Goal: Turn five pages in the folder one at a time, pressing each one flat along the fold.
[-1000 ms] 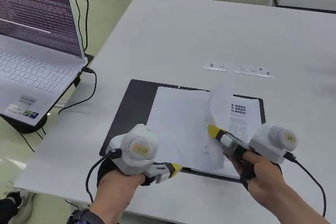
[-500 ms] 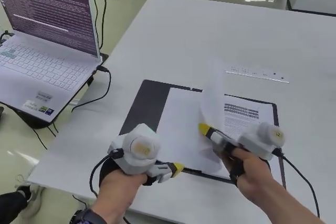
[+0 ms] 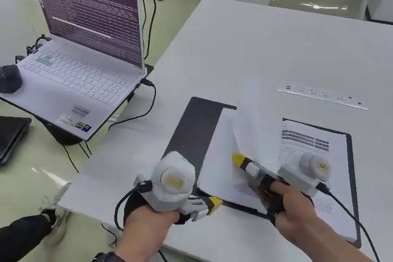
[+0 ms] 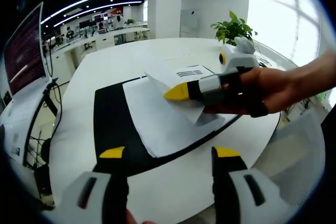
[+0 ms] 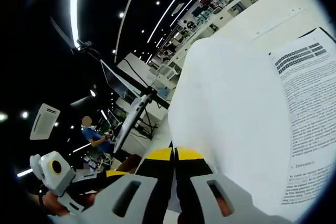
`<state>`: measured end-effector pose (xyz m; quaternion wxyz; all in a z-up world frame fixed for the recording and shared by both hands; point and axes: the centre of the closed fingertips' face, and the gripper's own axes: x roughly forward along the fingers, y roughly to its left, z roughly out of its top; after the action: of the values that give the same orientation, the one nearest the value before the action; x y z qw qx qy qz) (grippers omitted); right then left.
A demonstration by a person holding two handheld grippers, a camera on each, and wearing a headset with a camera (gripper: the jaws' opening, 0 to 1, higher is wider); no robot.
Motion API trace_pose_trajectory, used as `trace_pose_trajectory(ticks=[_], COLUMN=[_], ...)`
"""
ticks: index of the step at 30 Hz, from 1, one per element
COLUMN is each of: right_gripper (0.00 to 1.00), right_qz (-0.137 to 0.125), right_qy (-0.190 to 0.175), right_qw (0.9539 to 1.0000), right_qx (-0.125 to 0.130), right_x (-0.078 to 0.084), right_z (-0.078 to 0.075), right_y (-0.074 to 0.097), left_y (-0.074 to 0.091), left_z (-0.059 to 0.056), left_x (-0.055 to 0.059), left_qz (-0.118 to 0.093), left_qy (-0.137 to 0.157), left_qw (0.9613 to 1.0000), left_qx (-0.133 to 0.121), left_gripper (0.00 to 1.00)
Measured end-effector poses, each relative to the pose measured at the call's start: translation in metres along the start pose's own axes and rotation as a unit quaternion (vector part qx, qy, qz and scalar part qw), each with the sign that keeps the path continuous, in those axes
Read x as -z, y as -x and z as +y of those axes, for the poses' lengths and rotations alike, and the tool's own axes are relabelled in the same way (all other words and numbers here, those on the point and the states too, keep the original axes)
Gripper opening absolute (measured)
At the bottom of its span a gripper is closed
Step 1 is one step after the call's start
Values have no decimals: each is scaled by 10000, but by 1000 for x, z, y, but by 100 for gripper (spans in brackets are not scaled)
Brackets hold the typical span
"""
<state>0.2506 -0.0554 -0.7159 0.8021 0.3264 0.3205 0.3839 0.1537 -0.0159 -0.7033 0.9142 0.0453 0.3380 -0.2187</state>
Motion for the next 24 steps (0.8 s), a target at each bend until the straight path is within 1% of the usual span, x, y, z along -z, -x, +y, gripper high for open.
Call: trace_pose_trajectory(ticks=[2, 3, 4, 7, 10, 16, 19, 20, 22, 24], right_gripper=[0, 0, 0, 0, 0, 0, 0, 0, 0, 0], right_qz=[58, 118, 137, 188, 366, 389, 435, 444, 482, 482], right_qy=[-35, -40, -47, -104, -101, -306, -383, -414, -572, -605], right_qw=[10000, 9999, 9998, 9997, 9991, 9982, 9973, 9970, 9954, 9949], right_qx=[25, 106, 134, 111, 171, 328, 445, 473, 607, 643], right_x=[4, 8, 9, 15, 25, 34, 39, 40, 44, 46], right_z=[-2, -5, -7, -5, -8, -14, -22, -24, -32, -35], right_y=[-6, -9, -11, -18, -27, -38, -41, -41, -43, -46], left_y=[1, 3, 3, 6, 9, 15, 16, 16, 16, 17], left_z=[0, 0, 1, 6, 11, 21, 25, 25, 25, 25], left_x=[1, 1, 2, 4, 5, 10, 13, 13, 15, 16], left_qz=[-22, -50, -56, -30, -54, -50, -43, -41, -31, -41], left_qy=[55, 114, 121, 94, 159, 249, 308, 321, 362, 404], left_qw=[10000, 9999, 9999, 9999, 9998, 9995, 9992, 9991, 9990, 9988], left_qx=[4, 15, 12, -54, -104, -211, -256, -259, -260, -266], left_gripper=[64, 63, 62, 62, 62, 61, 61, 61, 61, 61])
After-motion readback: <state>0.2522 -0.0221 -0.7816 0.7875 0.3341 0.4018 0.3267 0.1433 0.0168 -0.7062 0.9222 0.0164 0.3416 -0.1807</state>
